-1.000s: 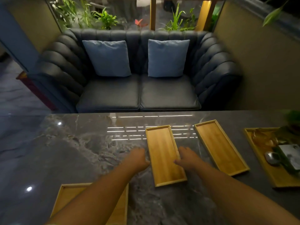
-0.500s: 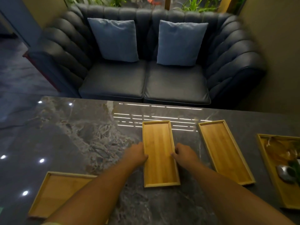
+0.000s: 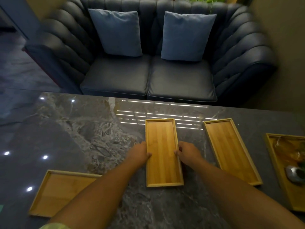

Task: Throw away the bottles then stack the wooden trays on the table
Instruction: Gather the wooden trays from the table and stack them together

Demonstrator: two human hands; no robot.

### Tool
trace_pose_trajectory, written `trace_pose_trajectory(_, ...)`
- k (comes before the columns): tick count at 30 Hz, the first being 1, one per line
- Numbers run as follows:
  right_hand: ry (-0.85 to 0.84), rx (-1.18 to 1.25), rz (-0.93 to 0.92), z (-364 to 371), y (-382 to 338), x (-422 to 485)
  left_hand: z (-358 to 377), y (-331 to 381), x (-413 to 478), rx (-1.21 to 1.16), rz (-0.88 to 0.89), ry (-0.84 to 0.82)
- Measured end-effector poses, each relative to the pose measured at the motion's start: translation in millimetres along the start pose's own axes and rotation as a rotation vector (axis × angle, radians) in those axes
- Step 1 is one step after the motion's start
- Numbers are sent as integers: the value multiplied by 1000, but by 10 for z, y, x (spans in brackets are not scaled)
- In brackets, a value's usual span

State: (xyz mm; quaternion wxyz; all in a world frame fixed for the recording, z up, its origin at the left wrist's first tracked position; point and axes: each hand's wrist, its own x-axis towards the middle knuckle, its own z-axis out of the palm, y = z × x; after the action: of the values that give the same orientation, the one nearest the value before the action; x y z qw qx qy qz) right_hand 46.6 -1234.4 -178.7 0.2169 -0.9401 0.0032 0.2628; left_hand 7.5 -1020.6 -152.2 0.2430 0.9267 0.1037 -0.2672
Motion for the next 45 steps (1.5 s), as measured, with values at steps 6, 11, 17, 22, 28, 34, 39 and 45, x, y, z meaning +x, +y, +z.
trace_pose_trajectory(6, 23, -23, -7, 34, -12, -139, 91, -49, -83, -175, -29, 23)
trace_pose_trajectory(11, 37, -7, -53, -105, -19, -304, -21, -78, -227, -164, 37, 75)
trace_pose_trajectory(17, 115, 149, -118, -344, -59, -591, -282, 50, -451, -278, 113, 117)
trace_pose_trajectory(22, 152, 145, -204, -596, -136, -921, -468, 137, -797, -495, 112, 100)
trace_pose_trajectory(28, 200, 207, -240, -820, -260, -1295, -606, 211, -1146, -783, 62, 107)
trace_pose_trajectory(34, 264, 232, -280, -874, -288, -1611, -648, 247, -1356, -965, 122, 51)
trace_pose_trajectory(39, 242, 312, -288, -762, -220, -1787, -526, 163, -1495, -1149, 136, 1)
trace_pose_trajectory(45, 117, 722, -145, -575, -81, -1986, -437, 67, -1535, -1294, 57, 31)
